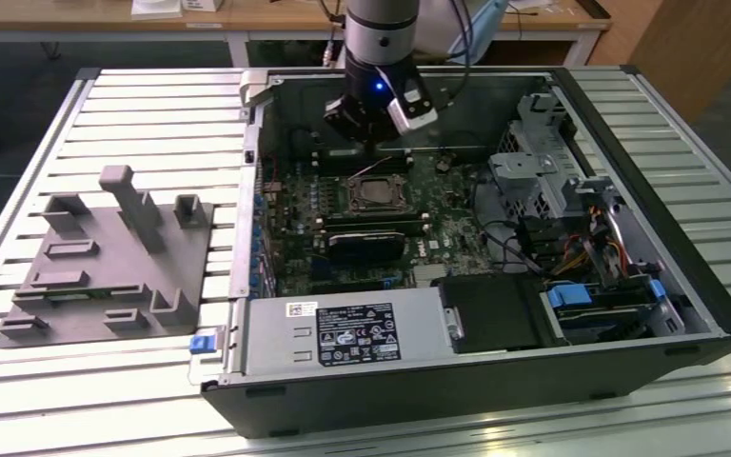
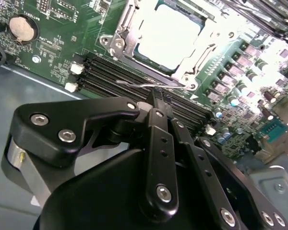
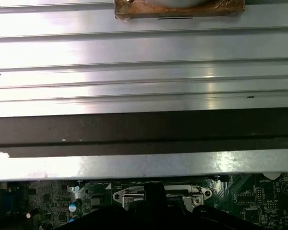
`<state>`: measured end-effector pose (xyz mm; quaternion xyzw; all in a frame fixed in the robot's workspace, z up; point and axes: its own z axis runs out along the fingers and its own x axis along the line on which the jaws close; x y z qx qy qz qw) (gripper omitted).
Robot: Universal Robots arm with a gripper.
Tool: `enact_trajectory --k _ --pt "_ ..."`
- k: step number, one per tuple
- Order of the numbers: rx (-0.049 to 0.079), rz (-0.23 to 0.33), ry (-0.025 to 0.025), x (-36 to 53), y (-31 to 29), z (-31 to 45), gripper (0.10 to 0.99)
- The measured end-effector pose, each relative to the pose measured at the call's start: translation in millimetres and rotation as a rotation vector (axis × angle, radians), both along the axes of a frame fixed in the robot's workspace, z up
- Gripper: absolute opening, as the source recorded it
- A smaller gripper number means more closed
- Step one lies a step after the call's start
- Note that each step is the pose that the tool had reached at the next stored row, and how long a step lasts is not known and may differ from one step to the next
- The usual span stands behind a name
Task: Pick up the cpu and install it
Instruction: 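Install the first cpu locking lever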
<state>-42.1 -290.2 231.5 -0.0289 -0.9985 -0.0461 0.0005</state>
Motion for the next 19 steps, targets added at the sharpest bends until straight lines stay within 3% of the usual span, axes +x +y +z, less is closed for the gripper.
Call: enact_trajectory --k 19 --pt "0.0 0.0 0.0003 16.1 5.2 -10.1 0.106"
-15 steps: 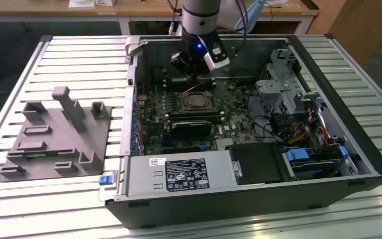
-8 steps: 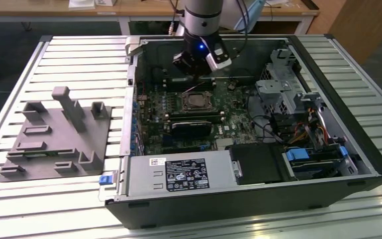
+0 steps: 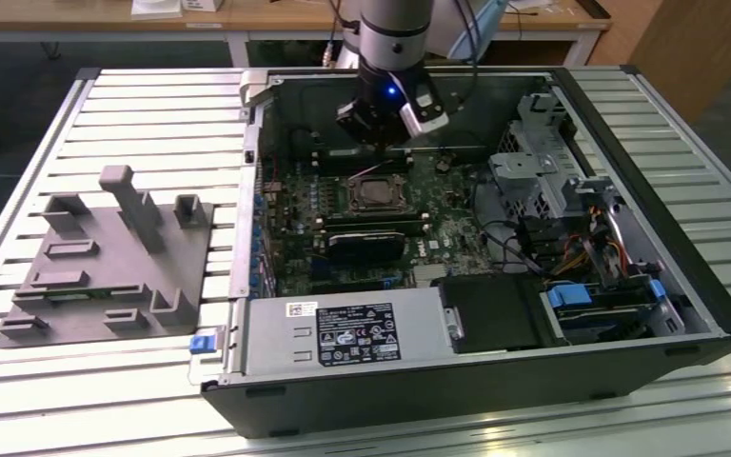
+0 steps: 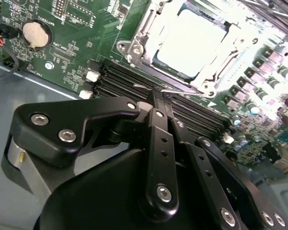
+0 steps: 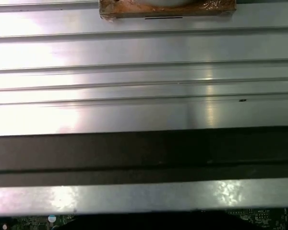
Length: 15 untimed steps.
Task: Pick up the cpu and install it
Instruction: 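Install the first cpu locking lever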
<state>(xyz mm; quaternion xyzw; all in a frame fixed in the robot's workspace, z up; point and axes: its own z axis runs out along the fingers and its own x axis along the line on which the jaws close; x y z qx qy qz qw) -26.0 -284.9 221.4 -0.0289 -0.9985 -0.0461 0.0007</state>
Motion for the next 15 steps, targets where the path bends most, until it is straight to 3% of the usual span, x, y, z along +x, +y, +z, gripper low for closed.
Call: enact_trajectory --k 15 --pt "0.0 0.0 0.0001 7.6 0.0 -17.5 0.106"
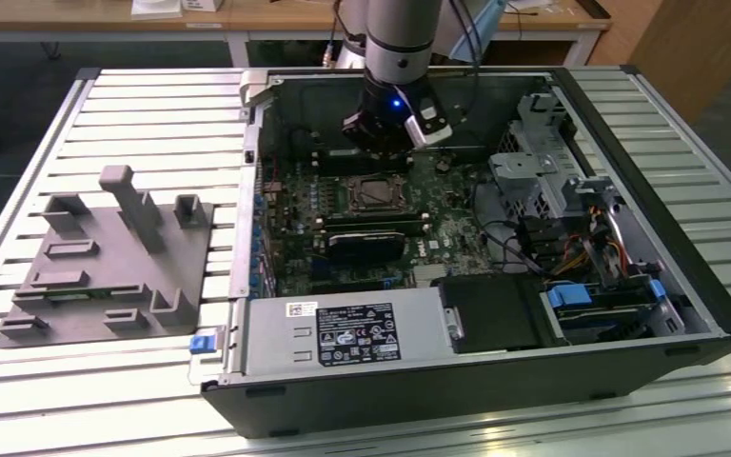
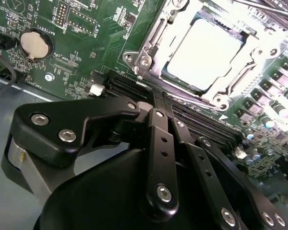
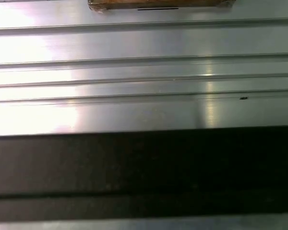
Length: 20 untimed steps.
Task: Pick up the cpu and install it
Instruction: 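Install the first cpu locking lever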
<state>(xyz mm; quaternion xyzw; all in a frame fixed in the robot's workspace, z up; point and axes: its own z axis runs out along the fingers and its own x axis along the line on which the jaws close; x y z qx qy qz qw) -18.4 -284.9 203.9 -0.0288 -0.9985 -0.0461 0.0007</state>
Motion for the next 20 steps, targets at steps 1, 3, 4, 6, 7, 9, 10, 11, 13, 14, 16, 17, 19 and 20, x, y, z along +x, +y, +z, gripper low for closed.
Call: enact_trajectory --k 1,3,4,6,7,9,10,11,13,14,16,17,19,20 --pt "0.0 0.0 0.0 0.2 0.0 -0.6 0.106" --pt "0.0 0.0 0.0001 0.6 0.0 -1.3 0.106" --pt "0.0 0.0 0.0002 0.8 -0.1 -1.3 0.106" --pt "0.0 0.0 0.0 1.4 0.0 -1.7 0.106" --pt "0.0 0.0 -0.0002 1.7 0.0 -2.2 0.106" --pt "-0.002 0.0 0.0 1.8 0.0 -2.9 0.106" --pt "-0.004 0.0 0.0 1.9 0.0 -3.3 0.106" --pt "-0.006 0.0 0.0001 1.9 0.0 -3.6 0.106" --pt "-0.011 0.0 0.0001 1.8 -0.1 -4.3 0.106" --pt "-0.013 0.0 0.0001 1.8 -0.1 -4.6 0.106" --pt "-0.016 0.0 -0.0001 1.9 0.0 -5.6 0.106" --pt "-0.016 0.0 -0.0001 1.9 0.1 -6.1 0.106" --pt "-0.017 0.0 0.0001 1.8 0.0 -6.9 0.106" --pt "-0.017 0.0 0.0002 1.8 -0.1 -7.0 0.106"
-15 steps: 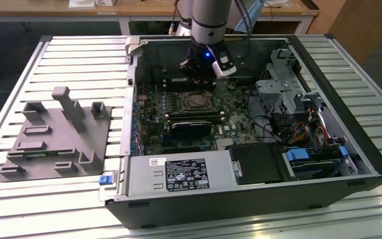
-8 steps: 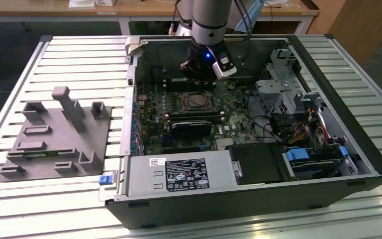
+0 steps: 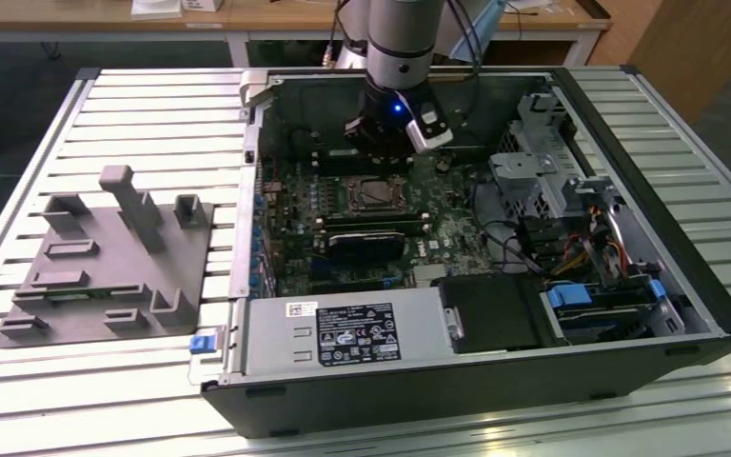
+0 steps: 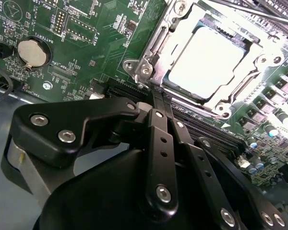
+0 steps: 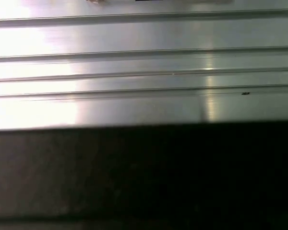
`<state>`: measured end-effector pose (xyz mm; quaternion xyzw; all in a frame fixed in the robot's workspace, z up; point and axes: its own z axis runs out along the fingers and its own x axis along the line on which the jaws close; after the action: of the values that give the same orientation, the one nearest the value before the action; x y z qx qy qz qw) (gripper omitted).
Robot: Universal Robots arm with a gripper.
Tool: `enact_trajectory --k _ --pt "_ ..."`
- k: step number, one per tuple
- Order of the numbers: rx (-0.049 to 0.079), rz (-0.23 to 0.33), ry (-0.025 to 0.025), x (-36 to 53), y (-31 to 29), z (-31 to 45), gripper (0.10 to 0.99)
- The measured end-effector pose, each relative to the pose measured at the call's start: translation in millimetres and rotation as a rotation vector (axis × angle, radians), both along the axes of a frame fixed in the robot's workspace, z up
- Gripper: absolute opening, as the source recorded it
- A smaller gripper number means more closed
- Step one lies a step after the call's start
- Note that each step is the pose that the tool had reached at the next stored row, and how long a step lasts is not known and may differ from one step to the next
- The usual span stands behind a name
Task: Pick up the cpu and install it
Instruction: 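Install the first cpu locking lever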
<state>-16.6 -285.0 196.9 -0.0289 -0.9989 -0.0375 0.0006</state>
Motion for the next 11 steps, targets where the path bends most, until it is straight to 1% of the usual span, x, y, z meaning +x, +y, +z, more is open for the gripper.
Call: enact_trajectory --k 2,5,7,11 --pt "0.001 0.0 0.0 0.0 0.0 0.0 0.106" --pt "0.005 0.0 -0.0001 0.0 0.0 -0.1 0.106" --pt "0.006 0.0 -0.0004 0.1 0.1 1.1 0.106" --pt "0.006 0.0 -0.0001 0.0 0.1 10.0 0.106"
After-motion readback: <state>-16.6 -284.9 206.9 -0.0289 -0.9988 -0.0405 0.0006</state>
